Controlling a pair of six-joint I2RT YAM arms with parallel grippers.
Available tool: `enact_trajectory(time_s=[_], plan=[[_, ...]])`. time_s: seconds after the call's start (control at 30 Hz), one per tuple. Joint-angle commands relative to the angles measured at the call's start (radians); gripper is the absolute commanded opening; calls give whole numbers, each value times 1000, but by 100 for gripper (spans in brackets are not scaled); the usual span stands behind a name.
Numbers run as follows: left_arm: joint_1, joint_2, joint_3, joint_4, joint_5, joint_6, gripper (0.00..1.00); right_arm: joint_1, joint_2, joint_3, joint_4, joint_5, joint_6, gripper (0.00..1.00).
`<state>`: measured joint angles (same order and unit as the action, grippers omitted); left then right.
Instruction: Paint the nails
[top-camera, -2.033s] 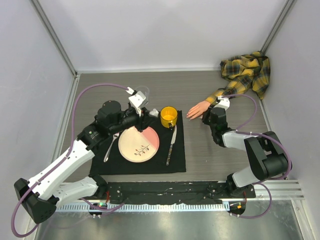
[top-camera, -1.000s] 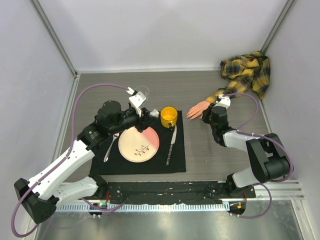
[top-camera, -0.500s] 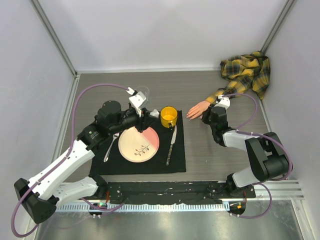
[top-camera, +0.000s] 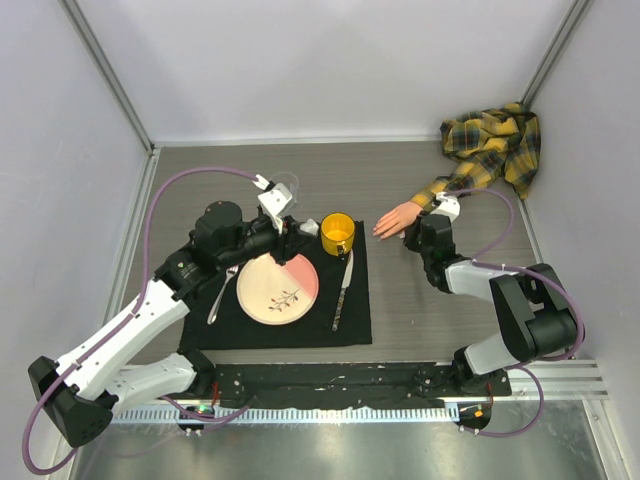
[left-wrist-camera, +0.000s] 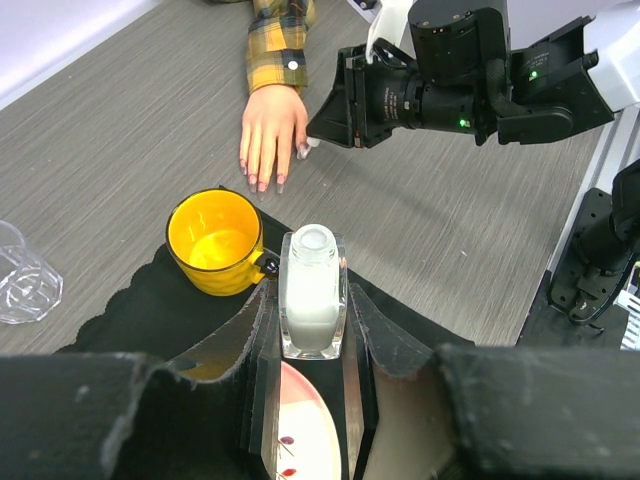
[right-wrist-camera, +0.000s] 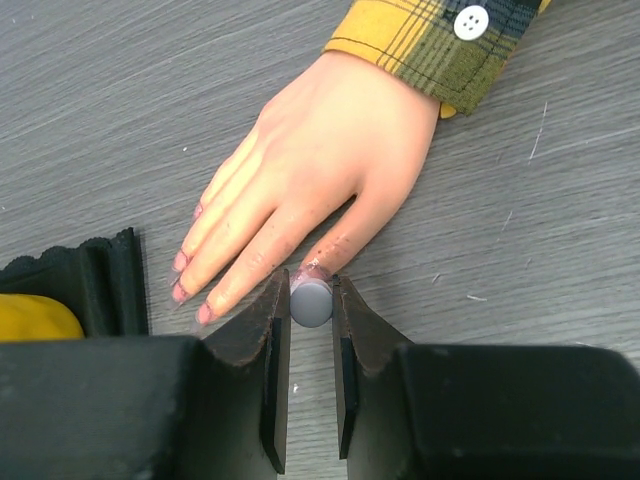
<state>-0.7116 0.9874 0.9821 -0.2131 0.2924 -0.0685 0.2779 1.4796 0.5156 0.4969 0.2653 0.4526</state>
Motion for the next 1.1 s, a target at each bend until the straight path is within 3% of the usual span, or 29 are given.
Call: enact_trajectory(time_s=[0.0,0.2,0.4,1.07], plan=[[-2,-7,3,73,22,15,0,-3,-28,-14,28,-12,20,1],[-2,-6,4,73,21,16,0,-3,-59,-46,103,-69,38,1],[0,-4,3,73,25,16,0,-12,-136,-39,43,-5,28,0],[-2,-9,4,73,22,21,0,-28,2,43,54,-57,-37,1]])
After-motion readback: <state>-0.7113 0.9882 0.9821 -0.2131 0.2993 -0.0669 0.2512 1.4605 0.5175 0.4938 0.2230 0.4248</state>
